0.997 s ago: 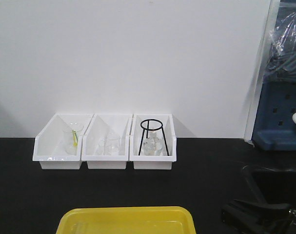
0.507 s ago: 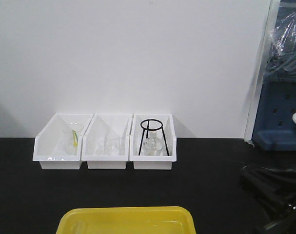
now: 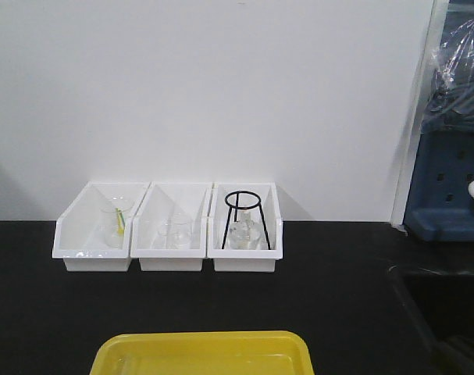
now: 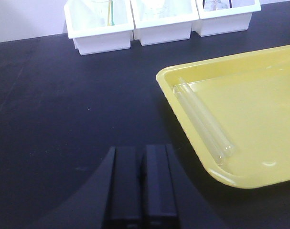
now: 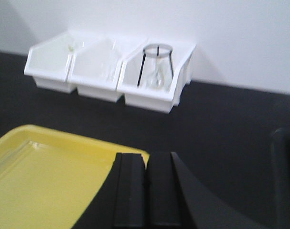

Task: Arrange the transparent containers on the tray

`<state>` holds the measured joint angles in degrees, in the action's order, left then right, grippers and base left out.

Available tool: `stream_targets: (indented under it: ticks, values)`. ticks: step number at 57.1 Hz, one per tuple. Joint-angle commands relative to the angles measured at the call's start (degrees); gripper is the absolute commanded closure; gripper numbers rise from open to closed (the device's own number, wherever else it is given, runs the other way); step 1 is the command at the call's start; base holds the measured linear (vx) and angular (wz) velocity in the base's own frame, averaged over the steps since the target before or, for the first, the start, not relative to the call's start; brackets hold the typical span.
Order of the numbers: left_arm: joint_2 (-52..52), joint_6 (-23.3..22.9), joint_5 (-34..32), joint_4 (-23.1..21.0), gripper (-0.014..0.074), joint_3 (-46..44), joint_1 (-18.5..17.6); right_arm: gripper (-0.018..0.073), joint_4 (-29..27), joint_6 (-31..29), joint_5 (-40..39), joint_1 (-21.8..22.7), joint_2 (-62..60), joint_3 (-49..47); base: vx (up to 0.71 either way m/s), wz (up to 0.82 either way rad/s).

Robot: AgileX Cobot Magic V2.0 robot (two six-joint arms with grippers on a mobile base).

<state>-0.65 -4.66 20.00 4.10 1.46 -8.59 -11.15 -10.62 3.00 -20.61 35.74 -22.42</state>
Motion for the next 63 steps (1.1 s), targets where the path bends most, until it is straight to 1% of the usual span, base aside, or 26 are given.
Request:
stream_targets:
  ticks: [1,6,9,12,17,18,19,22,26,63]
  values:
    - [-1.3,-0.1,-4.5,-0.1,0.0604,1.8,0.1,0.0572,4.2,2.7,-8.5,1.5,-8.2,4.6,0.00,0.00]
    - [-1.3,-0.1,-4.5,-0.1,0.0604,1.8,0.1,0.0572,5.8,7.4,-8.7,5.6,-16.2,11.7,0.00,0.00]
    - [-1.3,-0.1,-4.5,-0.1,0.0604,1.8,0.1,0.0572,6.0,8.9,-8.6,8.3,-20.5,15.8,0.00,0.00]
    - [-1.3,-0.1,-4.5,-0.1,0.0604,1.8,0.1,0.0572,6.0,9.7,-8.6,11.0,-23.9,19.2,0.00,0.00]
    - [-1.3,-0.1,-4.5,-0.1,0.0604,1.8,0.1,0.0572,6.2,9.7,-8.9,14.0,-29.2,24.8,0.00,0.00]
    - [-1.3,-0.1,-4.5,-0.1,0.0604,1.8,0.1,0.0572,6.2,9.5,-7.7,14.6,-30.5,25.1,0.00,0.00]
    - [-1.3,-0.1,-4.5,-0.1,0.0604,1.8,0.1,0.0572,6.4,9.5,-4.1,15.1,-31.7,24.8,0.00,0.00]
    - [-1.3,-0.1,-4.5,-0.1,0.0604,1.8,0.1,0.0572,7.6,8.4,-0.6,16.1,-34.1,24.7,0.00,0.00]
    - [-1.3,-0.1,-4.5,-0.1,0.0604,1.8,0.1,0.0572,8.9,7.2,1.9,16.9,-37.3,24.7,0.00,0.00]
    - [-1.3,-0.1,-4.5,-0.1,0.0604,1.8,0.1,0.0572,8.6,6.9,2.2,17.0,-36.9,24.7,0.00,0.00]
